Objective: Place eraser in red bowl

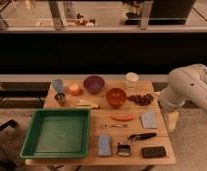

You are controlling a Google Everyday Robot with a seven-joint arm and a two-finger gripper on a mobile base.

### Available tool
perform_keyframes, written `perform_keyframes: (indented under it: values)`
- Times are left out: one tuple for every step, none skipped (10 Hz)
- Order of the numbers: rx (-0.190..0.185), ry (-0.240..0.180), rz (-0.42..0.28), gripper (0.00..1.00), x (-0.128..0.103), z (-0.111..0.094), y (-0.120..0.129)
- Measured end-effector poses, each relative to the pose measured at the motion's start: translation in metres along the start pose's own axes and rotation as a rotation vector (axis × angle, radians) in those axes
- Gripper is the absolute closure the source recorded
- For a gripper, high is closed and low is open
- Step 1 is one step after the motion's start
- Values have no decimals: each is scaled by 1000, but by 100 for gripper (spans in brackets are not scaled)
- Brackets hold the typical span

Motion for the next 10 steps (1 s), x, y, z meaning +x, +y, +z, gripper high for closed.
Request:
perform_keyframes:
  values:
    - [0, 0, 0, 0, 0, 0, 0]
    - [0, 0, 0, 0, 0, 0, 0]
    - [0, 0, 0, 0, 0, 0, 0]
    - [0, 0, 0, 0, 0, 0, 0]
    - [0, 0, 0, 0, 0, 0, 0]
    - [0, 0, 0, 0, 0, 0, 0]
    - [0, 0, 0, 0, 0, 0, 0]
    - [0, 0, 0, 0, 0, 0, 0]
    - [0, 0, 0, 0, 0, 0, 0]
    - [0, 0, 0, 0, 0, 0, 0]
